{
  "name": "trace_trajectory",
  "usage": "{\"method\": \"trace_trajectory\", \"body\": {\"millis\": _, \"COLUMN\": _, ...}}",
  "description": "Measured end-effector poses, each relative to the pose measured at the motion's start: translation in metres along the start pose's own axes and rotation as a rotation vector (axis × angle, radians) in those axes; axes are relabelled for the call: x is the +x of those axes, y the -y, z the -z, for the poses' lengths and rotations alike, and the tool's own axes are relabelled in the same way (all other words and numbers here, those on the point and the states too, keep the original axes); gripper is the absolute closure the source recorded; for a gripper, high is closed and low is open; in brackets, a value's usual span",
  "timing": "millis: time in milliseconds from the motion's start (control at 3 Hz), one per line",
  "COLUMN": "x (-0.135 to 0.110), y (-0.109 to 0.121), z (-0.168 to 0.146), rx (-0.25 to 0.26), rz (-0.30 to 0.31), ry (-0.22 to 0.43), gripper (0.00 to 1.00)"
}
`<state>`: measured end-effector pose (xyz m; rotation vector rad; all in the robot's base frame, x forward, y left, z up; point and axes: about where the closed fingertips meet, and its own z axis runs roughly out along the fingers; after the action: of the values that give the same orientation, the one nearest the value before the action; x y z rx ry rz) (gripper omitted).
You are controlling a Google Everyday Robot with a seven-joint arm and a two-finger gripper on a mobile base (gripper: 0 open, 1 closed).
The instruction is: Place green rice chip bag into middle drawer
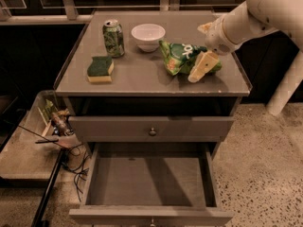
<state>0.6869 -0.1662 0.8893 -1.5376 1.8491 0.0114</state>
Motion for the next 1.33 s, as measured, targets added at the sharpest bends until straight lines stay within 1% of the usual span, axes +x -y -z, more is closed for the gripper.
{"method": "trace_trajectory", "body": {"millis": 333, "x": 0.0100, "y": 0.0041, "z": -0.0221, "rx": -0.013, "rz": -0.023, "ry": 0.027, "gripper": 0.00}}
{"method": "trace_trajectory", "body": {"millis": 667, "x": 0.0105, "y": 0.0038, "z": -0.0232, "rx": -0.015, "rz": -0.024, "ry": 0.027, "gripper": 0.00}}
{"method": "trace_trajectory", "body": {"millis": 1000, "x": 0.0105, "y": 0.0038, "z": -0.0232, "rx": -0.015, "rz": -0.024, "ry": 0.027, "gripper": 0.18}}
{"method": "trace_trajectory", "body": {"millis": 1333, "x": 0.0105, "y": 0.0037, "z": -0.0233, "rx": -0.015, "rz": -0.024, "ry": 0.027, "gripper": 0.41}}
